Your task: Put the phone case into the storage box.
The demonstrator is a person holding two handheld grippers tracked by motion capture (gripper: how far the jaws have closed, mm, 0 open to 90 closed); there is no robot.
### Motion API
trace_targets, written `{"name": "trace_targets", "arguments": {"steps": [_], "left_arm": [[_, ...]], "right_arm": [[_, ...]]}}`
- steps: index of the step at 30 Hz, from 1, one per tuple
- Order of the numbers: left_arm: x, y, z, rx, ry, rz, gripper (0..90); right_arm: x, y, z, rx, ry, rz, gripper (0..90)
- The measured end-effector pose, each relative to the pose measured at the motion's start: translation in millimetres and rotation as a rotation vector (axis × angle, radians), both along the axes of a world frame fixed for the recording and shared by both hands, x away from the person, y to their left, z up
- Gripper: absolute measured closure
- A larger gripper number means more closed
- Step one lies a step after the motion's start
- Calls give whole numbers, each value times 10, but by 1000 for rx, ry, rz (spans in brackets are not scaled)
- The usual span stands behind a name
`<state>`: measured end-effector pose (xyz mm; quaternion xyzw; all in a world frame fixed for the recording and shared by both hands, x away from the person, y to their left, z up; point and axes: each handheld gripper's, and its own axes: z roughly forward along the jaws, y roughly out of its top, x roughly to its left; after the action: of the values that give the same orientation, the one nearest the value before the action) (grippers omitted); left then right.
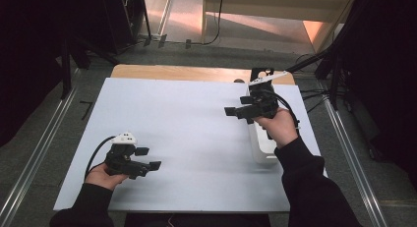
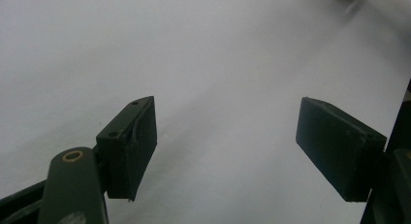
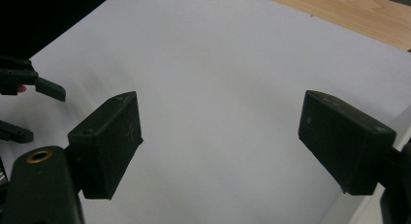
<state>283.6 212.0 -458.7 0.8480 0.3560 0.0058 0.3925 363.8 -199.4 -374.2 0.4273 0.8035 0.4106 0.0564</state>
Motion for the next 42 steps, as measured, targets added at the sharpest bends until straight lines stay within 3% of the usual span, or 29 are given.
{"name": "trace_targets", "arguments": {"steps": [19, 27, 42], "left_arm": [[0, 1, 1, -1, 1, -1, 226], [1, 8, 6, -1, 1, 0, 226], [-2, 13, 19, -3, -3, -1, 226]], "right_arm": [[-233, 61, -266, -7, -18, 32, 140], [-329, 75, -330, 17, -26, 45, 140], [-592, 59, -506, 15, -37, 62, 140]]}}
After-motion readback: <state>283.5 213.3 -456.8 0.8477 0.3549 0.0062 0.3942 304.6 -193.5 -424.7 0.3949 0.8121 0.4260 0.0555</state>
